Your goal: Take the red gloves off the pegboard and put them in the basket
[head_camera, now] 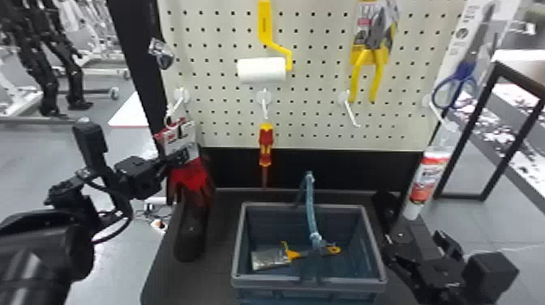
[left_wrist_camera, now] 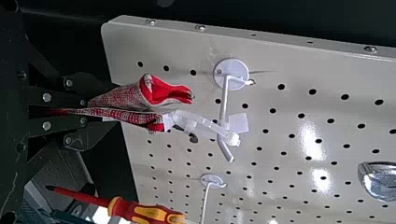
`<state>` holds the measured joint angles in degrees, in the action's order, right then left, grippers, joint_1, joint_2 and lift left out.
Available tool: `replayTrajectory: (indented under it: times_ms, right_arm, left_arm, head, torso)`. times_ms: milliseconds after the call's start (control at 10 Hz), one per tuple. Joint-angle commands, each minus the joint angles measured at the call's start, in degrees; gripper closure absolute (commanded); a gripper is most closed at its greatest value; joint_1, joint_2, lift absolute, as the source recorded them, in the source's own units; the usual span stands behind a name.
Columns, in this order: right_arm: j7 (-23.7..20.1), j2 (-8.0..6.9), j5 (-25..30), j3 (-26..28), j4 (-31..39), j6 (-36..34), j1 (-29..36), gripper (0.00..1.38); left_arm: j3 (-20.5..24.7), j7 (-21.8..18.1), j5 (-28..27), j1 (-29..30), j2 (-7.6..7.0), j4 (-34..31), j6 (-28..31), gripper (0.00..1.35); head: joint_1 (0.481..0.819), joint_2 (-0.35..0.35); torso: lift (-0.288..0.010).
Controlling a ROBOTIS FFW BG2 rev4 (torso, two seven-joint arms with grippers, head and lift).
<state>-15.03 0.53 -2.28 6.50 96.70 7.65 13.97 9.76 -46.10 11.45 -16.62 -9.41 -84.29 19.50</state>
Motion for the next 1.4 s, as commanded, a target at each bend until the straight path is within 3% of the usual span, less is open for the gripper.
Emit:
replayTrajectory:
  times_ms: [0,500,1300]
  right_arm:
    - [0.00,0.00,-0.09,0.00,0.07,0.00,0.00,0.17]
    - [0.00,0.00,-0.09,0.00,0.07,0.00,0.00,0.17]
    - [0.00,0.09,-0.26,0.09,-0.02,0.00,0.35,0.17]
  left_arm:
    - [0.08,0.04,0.15,0.10,0.09,0.00,-0.25,1.21]
    - [0.17,0.13,0.42,0.10,0.18,0.00,-0.87,1.21]
    - [-3.17,3.03,3.67,2.73,2.73,-1.32,-5.00,1.21]
  head:
    - [0.549,0.000]
    - [0.549,0.000]
    - [0.549,0.000]
  torso:
    - [-0.100]
    - [-0.100]
    - [-0.100]
